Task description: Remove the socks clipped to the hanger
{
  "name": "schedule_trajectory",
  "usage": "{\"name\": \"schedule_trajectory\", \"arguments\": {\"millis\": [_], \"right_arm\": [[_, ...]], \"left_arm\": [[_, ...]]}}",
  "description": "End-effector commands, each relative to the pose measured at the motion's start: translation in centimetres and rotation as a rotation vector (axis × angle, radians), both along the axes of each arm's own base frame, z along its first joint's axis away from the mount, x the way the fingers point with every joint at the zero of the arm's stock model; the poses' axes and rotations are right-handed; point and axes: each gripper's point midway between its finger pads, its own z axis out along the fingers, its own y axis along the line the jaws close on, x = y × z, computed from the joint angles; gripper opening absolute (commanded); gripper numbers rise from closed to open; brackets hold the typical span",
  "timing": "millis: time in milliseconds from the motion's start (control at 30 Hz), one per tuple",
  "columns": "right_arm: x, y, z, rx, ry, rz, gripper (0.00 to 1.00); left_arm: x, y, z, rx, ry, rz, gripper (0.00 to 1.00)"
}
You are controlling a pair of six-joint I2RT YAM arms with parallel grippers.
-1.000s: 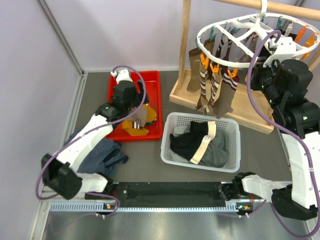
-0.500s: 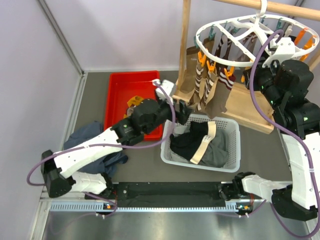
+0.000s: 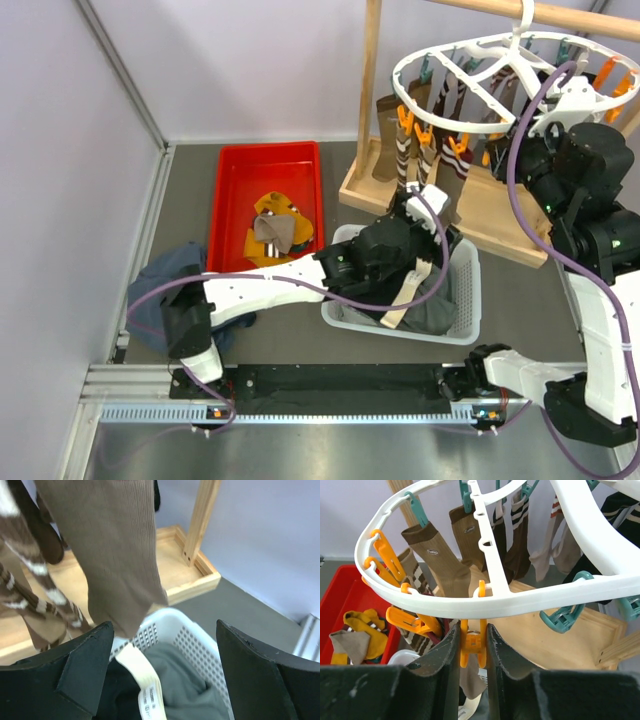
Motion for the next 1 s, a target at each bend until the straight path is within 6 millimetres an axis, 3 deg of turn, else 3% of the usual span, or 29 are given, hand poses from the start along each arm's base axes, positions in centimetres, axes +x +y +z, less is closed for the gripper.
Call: {"name": "schedule_trajectory", "arguments": {"millis": [0, 167, 233, 267, 433, 533, 600, 667, 700, 733, 967], "right_arm": [[-0.8, -0.1, 1.5, 0.018, -0.051, 0.009, 0.20], [-1.0, 0.0, 1.7, 0.024, -0.053, 0.017, 0.21], [-1.2, 0.0, 1.7, 0.032, -0.058, 0.020, 0.21], [-1.2, 0.1, 1.7, 0.035, -0.059, 0.022, 0.21], [-1.2, 0.4, 1.6, 0.041, -0.057, 0.040, 0.22], [-1.2, 0.5, 1.4, 0.041, -0.049, 0.043, 0.22], [-1.2, 0.5, 1.2, 0.041, -0.043, 0.041, 0.23], [-1.3, 0.5, 1.1, 0.043, -0.039, 0.041, 0.24], [-1.3, 0.5, 1.2, 0.044, -0.041, 0.042, 0.25], [-1.3, 0.4, 1.2, 0.045, -0.041, 0.039, 0.27], [-2.3, 0.4, 2.0, 0.064, -0.056, 0.048, 0.32]], "left_arm": [[1.6, -0.5, 5.7, -0.142, -0.080, 0.080, 0.87], [2.2, -1.3, 6.0, -0.167, -0.094, 0.093, 0.86], [2.9, -1.9, 5.0, -0.142, -0.094, 0.116, 0.86], [3.1, -1.9, 5.5, -0.143, -0.098, 0.130, 0.85], [4.2, -2.4, 4.4, -0.114, -0.092, 0.180, 0.80], [4.5, -2.3, 4.1, -0.109, -0.091, 0.198, 0.53], [4.7, -2.1, 3.9, -0.107, -0.083, 0.216, 0.28], [4.8, -1.9, 3.9, -0.102, -0.082, 0.219, 0.18], [4.7, -1.9, 4.0, -0.101, -0.082, 0.216, 0.04], [4.6, -1.7, 4.1, -0.104, -0.081, 0.215, 0.00], [3.6, -1.0, 4.7, -0.121, -0.087, 0.175, 0.00]]}}
